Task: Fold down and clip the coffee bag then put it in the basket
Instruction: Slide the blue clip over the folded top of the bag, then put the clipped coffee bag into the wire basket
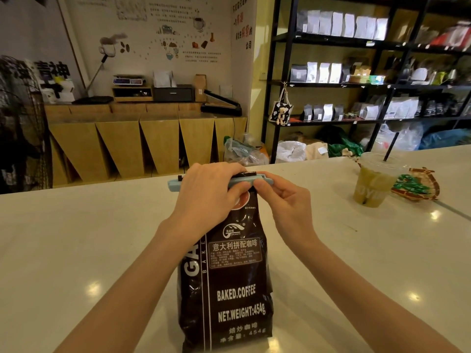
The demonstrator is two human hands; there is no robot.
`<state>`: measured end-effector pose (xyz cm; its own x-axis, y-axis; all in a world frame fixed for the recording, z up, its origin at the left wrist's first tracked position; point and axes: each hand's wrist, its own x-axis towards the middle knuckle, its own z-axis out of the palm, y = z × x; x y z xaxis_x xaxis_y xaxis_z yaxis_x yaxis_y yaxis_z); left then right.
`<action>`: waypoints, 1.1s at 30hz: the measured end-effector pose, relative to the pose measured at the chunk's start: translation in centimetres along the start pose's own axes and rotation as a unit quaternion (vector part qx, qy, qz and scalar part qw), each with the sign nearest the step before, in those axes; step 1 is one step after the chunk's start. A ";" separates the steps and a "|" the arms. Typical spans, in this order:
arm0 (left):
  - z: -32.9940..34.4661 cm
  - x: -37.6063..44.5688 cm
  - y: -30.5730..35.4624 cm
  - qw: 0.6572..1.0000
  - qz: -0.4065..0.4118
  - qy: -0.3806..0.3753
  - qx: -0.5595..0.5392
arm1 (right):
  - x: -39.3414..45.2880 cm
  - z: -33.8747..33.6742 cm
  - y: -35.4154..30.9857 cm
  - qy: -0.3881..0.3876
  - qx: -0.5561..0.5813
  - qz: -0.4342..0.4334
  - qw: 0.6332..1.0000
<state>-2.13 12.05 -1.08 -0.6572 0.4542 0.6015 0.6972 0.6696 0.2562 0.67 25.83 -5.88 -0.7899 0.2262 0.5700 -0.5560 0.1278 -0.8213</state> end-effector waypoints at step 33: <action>-10.4 -16.8 -5.9 0.737 -0.495 0.193 -0.418 | -2.2 13.2 -1.5 -0.446 0.053 0.250 0.858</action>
<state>7.73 -5.66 -4.84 -0.9440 -0.3236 -0.0651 -0.0310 -0.1093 0.9935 -0.20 12.41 -5.55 -0.7942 -0.6073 -0.0214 -0.0733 0.1307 -0.9887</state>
